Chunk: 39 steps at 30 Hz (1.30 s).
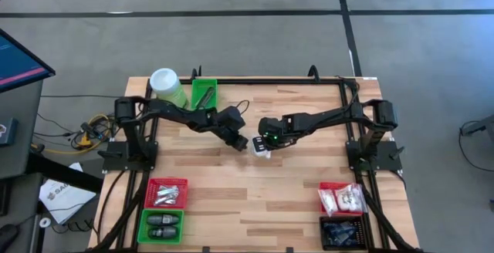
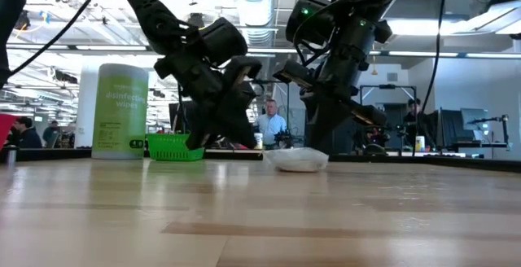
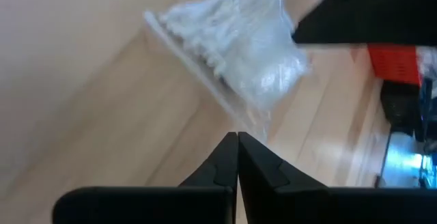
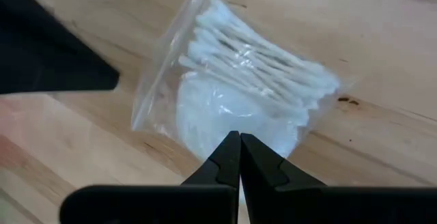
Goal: Pick & Place Travel size toiletries
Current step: Put the cotton pack into the right red bin
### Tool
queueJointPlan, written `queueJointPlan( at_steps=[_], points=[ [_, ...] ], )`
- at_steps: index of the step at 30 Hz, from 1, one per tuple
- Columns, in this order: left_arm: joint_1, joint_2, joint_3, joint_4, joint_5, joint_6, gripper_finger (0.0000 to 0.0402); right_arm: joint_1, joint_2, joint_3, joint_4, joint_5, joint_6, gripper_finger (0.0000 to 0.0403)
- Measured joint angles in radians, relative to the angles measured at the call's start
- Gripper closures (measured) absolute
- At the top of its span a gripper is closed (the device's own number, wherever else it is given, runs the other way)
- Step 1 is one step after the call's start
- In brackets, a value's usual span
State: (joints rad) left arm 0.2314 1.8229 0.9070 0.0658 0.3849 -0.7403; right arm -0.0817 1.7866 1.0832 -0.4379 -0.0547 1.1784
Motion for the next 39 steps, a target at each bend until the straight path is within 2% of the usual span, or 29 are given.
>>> queueJointPlan(
  at_steps=[6,10,15,23,26,29,31,34,39],
  points=[
    [-0.022,-0.005,-0.002,-0.039,0.039,-0.002,0.0400,-0.026,0.000,0.005,0.021,-0.001,-0.009,0.0403],
    [-0.017,-0.017,-0.008,-0.121,0.030,0.005,0.0400,-0.037,0.000,0.063,0.036,-0.056,-0.075,0.0403],
    [-0.013,-0.117,-0.036,-0.163,-0.089,0.006,0.0400,-0.035,0.003,0.137,-0.079,-0.018,-0.116,0.0403],
    [-0.034,-0.288,-0.104,-0.162,-0.116,0.112,0.0400,-0.036,0.003,0.152,-0.139,-0.001,-0.163,0.0403],
    [-0.052,-0.362,-0.143,-0.150,-0.164,0.116,0.0400,-0.027,0.003,0.152,-0.126,0.045,-0.281,0.0403],
    [-0.055,-0.426,-0.186,-0.149,-0.212,0.127,0.0400,-0.014,0.003,0.152,-0.094,0.113,-0.488,0.0397],
    [-0.053,-0.463,-0.217,-0.151,-0.224,0.126,0.0400,-0.008,0.003,0.152,-0.076,0.121,-0.624,0.0387],
    [-0.049,-0.506,-0.252,-0.149,-0.228,0.121,0.0400,0.006,0.003,0.152,-0.082,0.105,-0.773,0.0359],
    [-0.049,-0.551,-0.304,-0.140,-0.236,0.081,0.0400,0.045,0.003,0.152,-0.102,0.098,-0.962,0.0291]
  ],
)
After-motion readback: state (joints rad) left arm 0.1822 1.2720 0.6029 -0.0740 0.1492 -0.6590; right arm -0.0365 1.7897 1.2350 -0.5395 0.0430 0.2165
